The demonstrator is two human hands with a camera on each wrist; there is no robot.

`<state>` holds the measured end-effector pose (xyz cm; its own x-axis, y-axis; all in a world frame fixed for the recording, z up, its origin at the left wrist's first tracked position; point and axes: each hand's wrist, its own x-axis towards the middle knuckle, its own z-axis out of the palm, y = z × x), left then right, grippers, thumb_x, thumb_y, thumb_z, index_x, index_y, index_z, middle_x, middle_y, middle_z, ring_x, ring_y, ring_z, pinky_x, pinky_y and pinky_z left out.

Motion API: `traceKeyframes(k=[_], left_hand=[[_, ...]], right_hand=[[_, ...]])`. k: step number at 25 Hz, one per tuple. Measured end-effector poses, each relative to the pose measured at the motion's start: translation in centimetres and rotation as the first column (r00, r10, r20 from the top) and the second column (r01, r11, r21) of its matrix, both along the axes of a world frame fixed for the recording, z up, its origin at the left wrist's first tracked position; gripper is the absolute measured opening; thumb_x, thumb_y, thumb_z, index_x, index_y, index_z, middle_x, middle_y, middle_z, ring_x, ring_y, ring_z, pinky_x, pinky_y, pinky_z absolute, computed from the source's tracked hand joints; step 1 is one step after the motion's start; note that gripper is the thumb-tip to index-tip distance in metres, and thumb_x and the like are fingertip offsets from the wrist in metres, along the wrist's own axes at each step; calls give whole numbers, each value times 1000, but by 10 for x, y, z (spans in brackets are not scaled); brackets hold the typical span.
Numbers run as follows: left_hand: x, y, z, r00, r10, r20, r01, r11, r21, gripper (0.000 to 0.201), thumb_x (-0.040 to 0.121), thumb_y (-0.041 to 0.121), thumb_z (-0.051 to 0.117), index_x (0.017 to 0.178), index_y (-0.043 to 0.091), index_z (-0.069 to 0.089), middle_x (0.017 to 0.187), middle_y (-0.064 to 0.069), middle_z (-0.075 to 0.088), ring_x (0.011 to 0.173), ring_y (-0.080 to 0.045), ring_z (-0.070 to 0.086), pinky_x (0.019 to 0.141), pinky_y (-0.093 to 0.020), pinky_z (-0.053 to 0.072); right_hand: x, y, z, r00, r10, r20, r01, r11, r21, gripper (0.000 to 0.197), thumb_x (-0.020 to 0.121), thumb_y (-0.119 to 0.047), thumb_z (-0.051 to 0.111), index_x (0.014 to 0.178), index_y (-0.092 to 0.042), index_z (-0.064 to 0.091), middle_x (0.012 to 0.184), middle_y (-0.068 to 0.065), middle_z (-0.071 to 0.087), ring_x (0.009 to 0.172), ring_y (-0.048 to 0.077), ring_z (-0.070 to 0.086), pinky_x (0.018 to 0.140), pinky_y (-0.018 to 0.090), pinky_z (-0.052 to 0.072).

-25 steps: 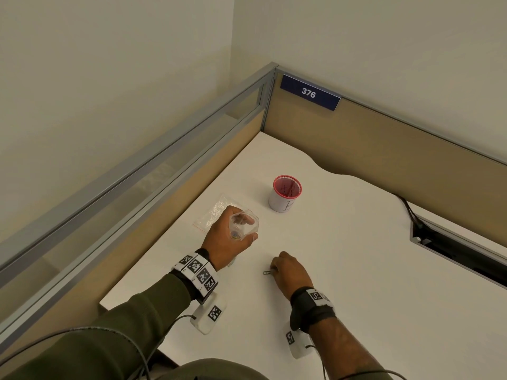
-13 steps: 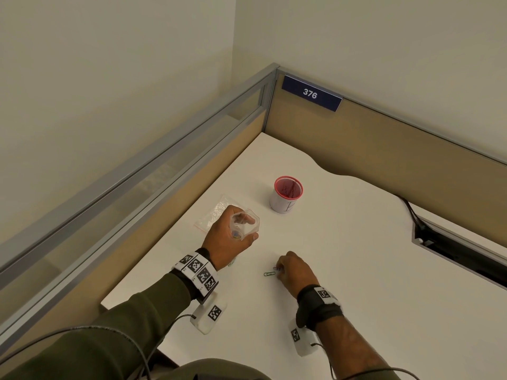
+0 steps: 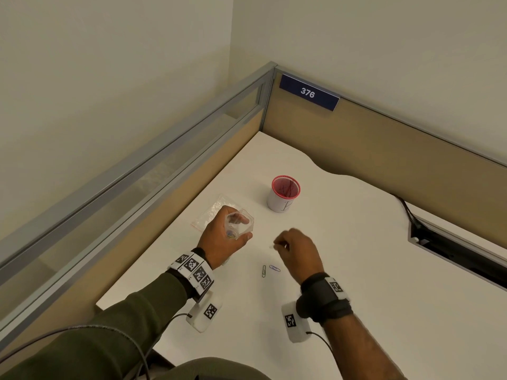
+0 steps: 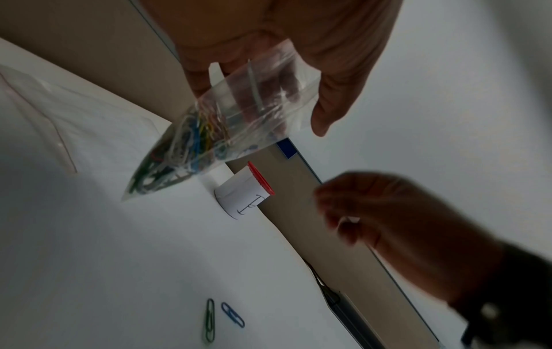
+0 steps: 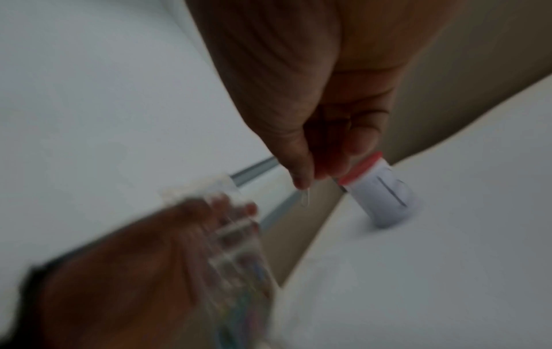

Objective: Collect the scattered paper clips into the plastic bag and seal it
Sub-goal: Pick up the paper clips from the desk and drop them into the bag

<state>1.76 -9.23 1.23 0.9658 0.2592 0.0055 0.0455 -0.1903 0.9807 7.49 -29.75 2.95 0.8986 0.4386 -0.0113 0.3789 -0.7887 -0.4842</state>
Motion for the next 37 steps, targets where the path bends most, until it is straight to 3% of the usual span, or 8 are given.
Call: traceKeyframes(k=[5, 12, 14, 17, 21, 26, 33, 37], left_hand=[[2, -9, 4, 999, -37, -11, 37, 999, 11, 39, 82, 15, 79, 113, 15, 54, 112, 4, 65, 115, -15, 61, 93, -24, 51], [0, -8, 9, 999, -35, 2, 35, 999, 26, 39, 82, 16, 79, 112, 18, 54, 110, 10, 64, 113, -11, 61, 92, -26, 53], [-1, -4, 7, 1000, -16, 4, 16, 1000, 10, 40, 81, 15, 80, 113, 16, 55, 111, 7, 66, 114, -11, 61, 92, -24, 52], [-3, -2, 6, 1000, 3, 22, -3, 1000, -15, 39, 80, 13, 80, 111, 15, 55, 112, 3, 67, 115, -13, 61, 94, -27, 52], [-4, -2, 5, 1000, -3, 26, 3, 1000, -4, 41, 80, 16, 81, 112, 16, 55, 113, 2, 67, 116, -15, 61, 95, -28, 53], [-4, 2, 2, 1000, -7, 14, 7, 1000, -19, 43, 80, 17, 81, 113, 15, 54, 115, -1, 66, 118, -18, 61, 98, -31, 52], [-4, 4, 5, 1000, 11, 21, -11, 1000, -12, 42, 80, 14, 81, 112, 15, 55, 114, 0, 67, 116, -15, 61, 95, -26, 52], [-2, 2, 5, 1000, 8, 1, -8, 1000, -15, 42, 80, 15, 81, 113, 16, 54, 116, -1, 66, 117, -17, 61, 96, -28, 52]], right_hand=[[-6, 31, 74, 987, 36, 160, -78, 962, 261, 6, 89, -20, 64, 92, -17, 68, 87, -2, 63, 76, 11, 57, 71, 20, 49], [-12, 38, 68, 977, -8, 214, -68, 936, 345, 9, 90, -20, 63, 96, -17, 69, 87, -3, 63, 75, 9, 56, 70, 15, 46], [-7, 28, 48, 988, -72, 136, 32, 962, 273, 10, 91, -24, 62, 94, -17, 68, 89, -2, 63, 76, 11, 55, 71, 20, 47], [-7, 16, 0, 986, -128, -102, 120, 989, -82, 28, 88, -44, 61, 97, -18, 65, 99, 1, 61, 89, 18, 59, 75, 29, 47], [-22, 9, -50, 948, -200, -249, 84, 909, -409, 50, 82, -55, 63, 107, -12, 62, 110, 8, 58, 103, 27, 58, 82, 36, 49], [-20, 16, -69, 947, -218, -234, 119, 919, -375, 28, 91, -31, 56, 107, -9, 60, 115, 13, 58, 104, 31, 59, 87, 37, 51], [-15, 17, -75, 953, -191, -237, 103, 935, -338, 34, 91, -38, 57, 105, -7, 60, 110, 11, 57, 101, 30, 59, 83, 34, 47], [-16, 20, -78, 966, -164, -199, 80, 925, -371, 19, 93, -20, 52, 103, -7, 60, 112, 13, 58, 102, 31, 59, 85, 35, 49]])
